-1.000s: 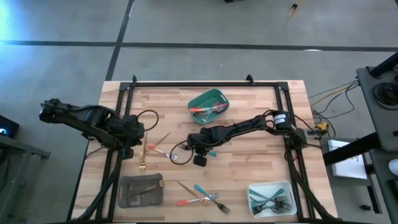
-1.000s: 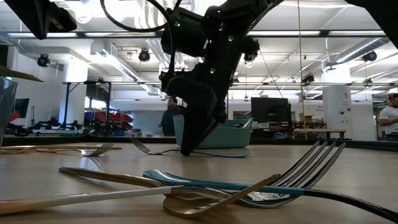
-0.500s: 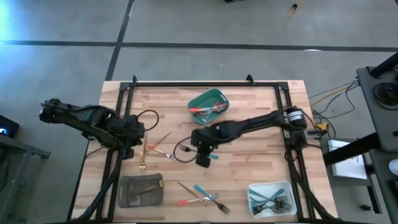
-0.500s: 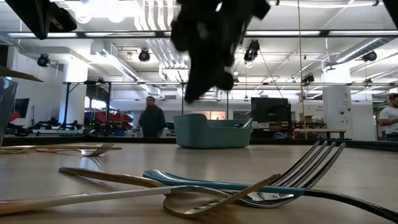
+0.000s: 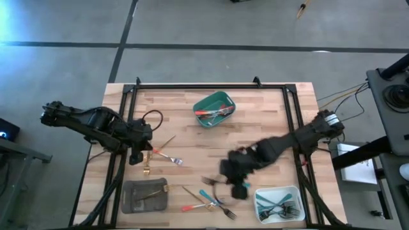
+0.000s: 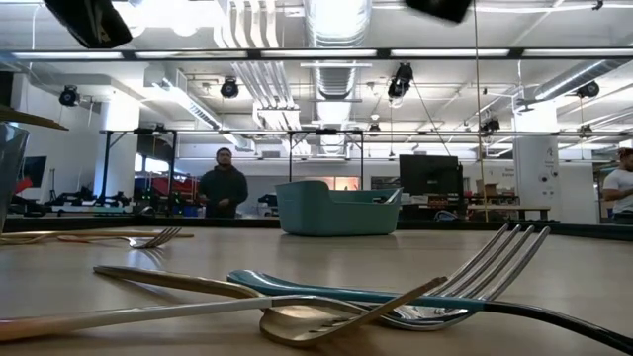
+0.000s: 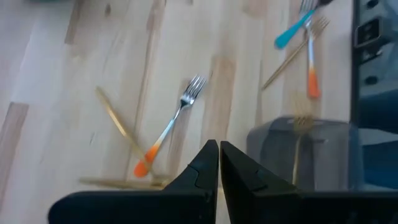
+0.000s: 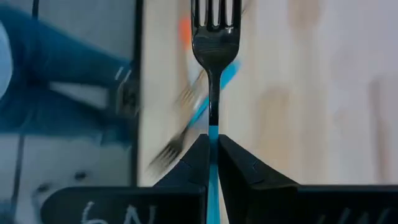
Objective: Sort silverware by color (type)
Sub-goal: Put the blue fork into the white bin
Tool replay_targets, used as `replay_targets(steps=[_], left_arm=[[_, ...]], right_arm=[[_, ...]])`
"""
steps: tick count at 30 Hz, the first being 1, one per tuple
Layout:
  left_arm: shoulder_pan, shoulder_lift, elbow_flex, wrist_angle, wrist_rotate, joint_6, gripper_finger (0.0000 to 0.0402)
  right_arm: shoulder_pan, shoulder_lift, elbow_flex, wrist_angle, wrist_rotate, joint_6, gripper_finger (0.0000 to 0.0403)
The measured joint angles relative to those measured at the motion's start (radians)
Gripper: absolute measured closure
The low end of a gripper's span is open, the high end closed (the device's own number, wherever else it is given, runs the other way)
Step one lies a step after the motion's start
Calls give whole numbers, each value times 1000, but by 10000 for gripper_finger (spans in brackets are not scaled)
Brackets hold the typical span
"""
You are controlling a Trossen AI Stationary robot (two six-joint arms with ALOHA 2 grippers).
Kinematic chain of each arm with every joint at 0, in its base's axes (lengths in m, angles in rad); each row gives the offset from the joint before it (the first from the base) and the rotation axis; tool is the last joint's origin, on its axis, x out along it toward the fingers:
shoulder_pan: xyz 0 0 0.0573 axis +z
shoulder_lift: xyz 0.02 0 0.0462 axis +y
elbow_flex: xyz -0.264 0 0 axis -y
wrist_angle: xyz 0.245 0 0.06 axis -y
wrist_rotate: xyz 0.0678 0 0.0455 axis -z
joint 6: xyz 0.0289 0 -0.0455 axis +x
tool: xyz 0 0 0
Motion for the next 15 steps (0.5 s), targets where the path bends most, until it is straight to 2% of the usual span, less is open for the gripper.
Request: replay_targets(steps=[7, 15], left_arm=[[0, 13, 0, 87, -1, -64, 401], [0, 58, 0, 163, -1, -115, 401]], right_arm=[[206, -13, -11, -176, 2, 141, 390], [388, -12, -27, -272, 2, 171, 390]])
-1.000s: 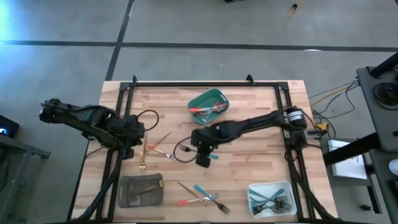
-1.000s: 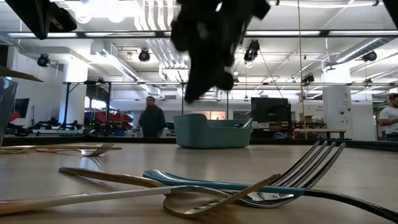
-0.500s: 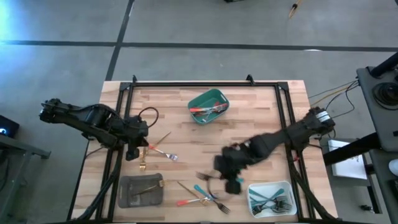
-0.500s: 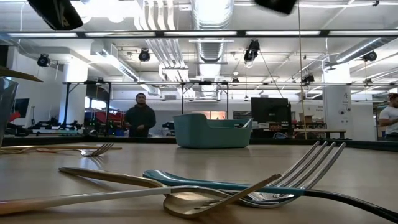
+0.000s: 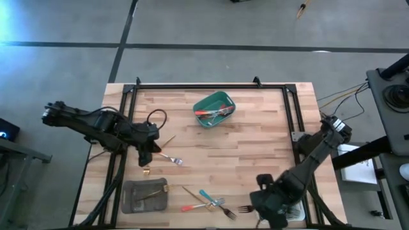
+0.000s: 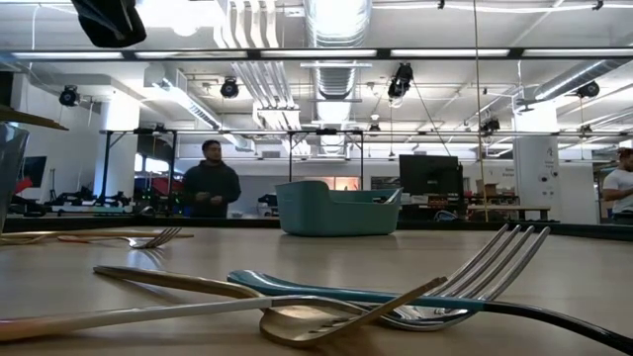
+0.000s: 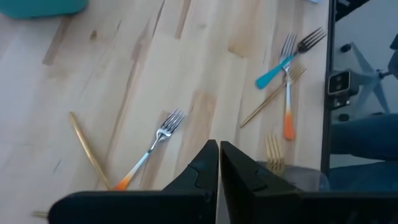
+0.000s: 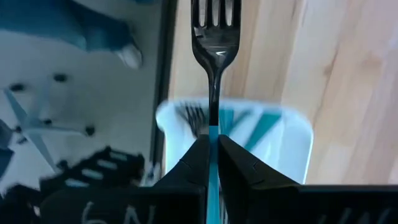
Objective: Sort silverware by color (type)
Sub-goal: Put the blue fork into the white bin
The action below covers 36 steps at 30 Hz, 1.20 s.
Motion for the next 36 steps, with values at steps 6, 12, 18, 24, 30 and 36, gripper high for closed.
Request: replay_targets(steps=[6, 12, 18, 24, 30, 36], left_arm=[[0, 59, 0, 17, 0, -61, 401], [0, 131, 0, 36, 0, -104, 401], [0, 196, 0, 89, 3, -104, 401], [0, 214, 0, 131, 48, -105, 401], [0, 207, 0, 154, 62, -104, 401], [-1, 201, 0, 152, 143, -79, 401]], right_arm=[[83, -20, -33, -101, 0, 42, 390], [150, -79, -160, -97, -1, 37, 390], [169, -135, -290, -69, -3, 44, 390], [169, -164, -362, 1, -7, 44, 390], [169, -164, -408, 19, -4, 70, 390], [169, -164, -436, 70, -7, 116, 379]])
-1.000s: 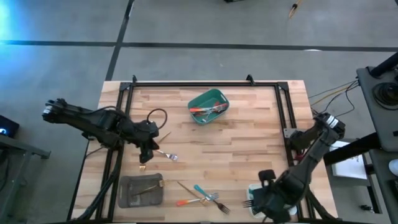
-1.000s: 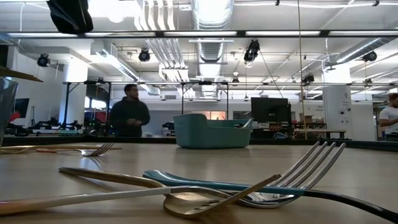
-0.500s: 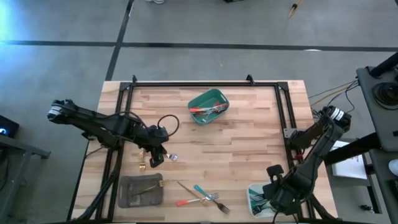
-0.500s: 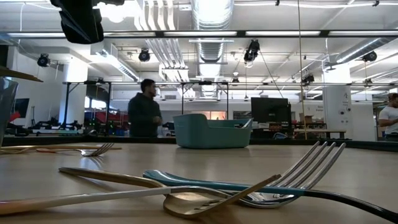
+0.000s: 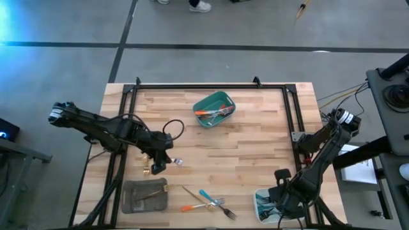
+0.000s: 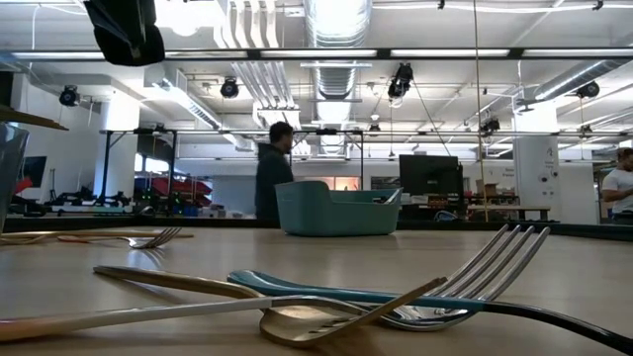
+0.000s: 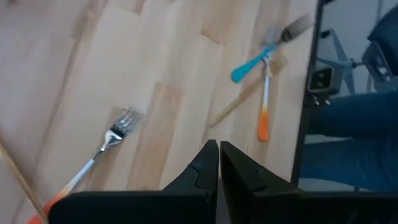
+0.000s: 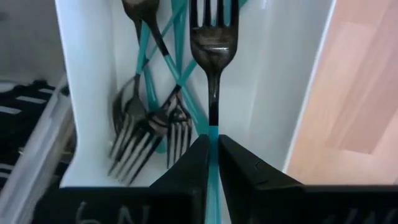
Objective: Sort silverware by color (type)
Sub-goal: Put the blue fork into the white bin, then put the gold fork into the black bin
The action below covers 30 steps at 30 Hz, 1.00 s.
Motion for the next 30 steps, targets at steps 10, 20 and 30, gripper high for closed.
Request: replay_targets(steps=[10, 20, 30], left_arm=[[0, -1, 0, -14, 21, 32, 401], [-4, -1, 0, -55, 177, 37, 401], [-8, 14, -17, -79, 176, 111, 401]], right_arm=[[0, 0, 27, 47, 0, 60, 307], [-32, 0, 100, 52, 73, 59, 319], [-166, 0, 102, 55, 142, 183, 327]])
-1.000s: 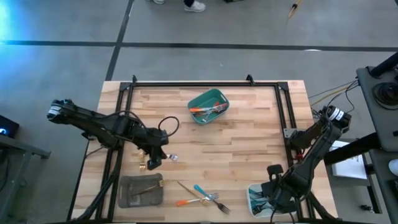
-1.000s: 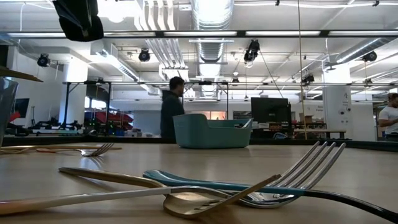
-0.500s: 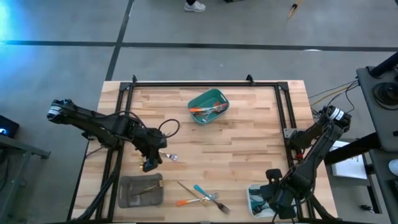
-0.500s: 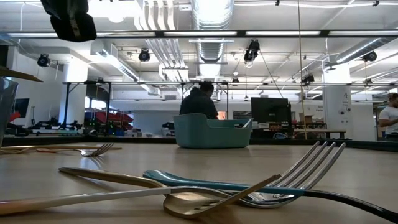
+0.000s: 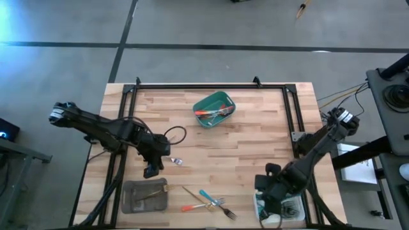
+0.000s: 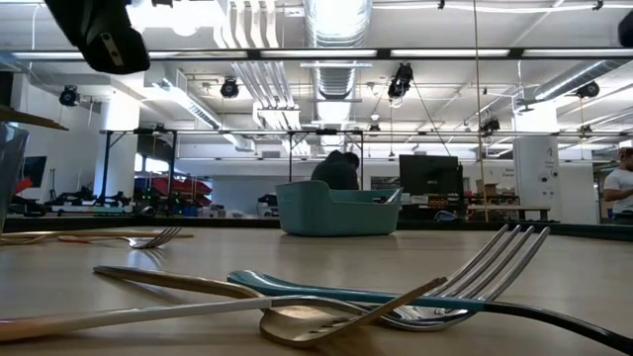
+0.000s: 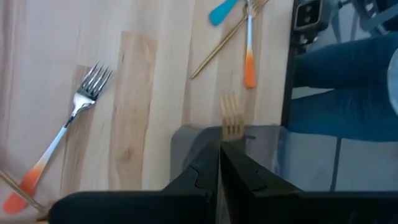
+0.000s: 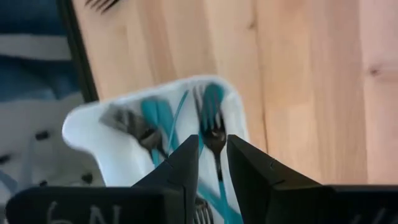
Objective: Sort silverware by color (type)
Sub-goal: Put the gold fork into the black bin
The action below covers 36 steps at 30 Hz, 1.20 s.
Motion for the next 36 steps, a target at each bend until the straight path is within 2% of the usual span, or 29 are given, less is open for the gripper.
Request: replay_targets(steps=[11, 15, 18, 26, 28, 32, 36], left_arm=[[-6, 47, -95, -5, -3, 4, 402], [0, 97, -108, -12, -133, 31, 401], [9, 154, -105, -47, -179, 26, 401], [10, 320, -103, -148, -210, 1, 401], [7, 346, -103, -153, -211, 71, 401], [7, 340, -104, -134, -246, 177, 401], [19, 257, -120, -111, -295, 189, 402]], right_arm=[[-106, 0, 0, 2, 0, 6, 328], [-138, 0, 0, 3, 6, -12, 323], [-158, 0, 0, 4, 37, -17, 322], [-201, 0, 0, 14, 53, 8, 321], [-208, 0, 0, 15, 53, 25, 321], [-212, 0, 0, 18, 59, 77, 321], [-210, 0, 0, 19, 101, 179, 321]])
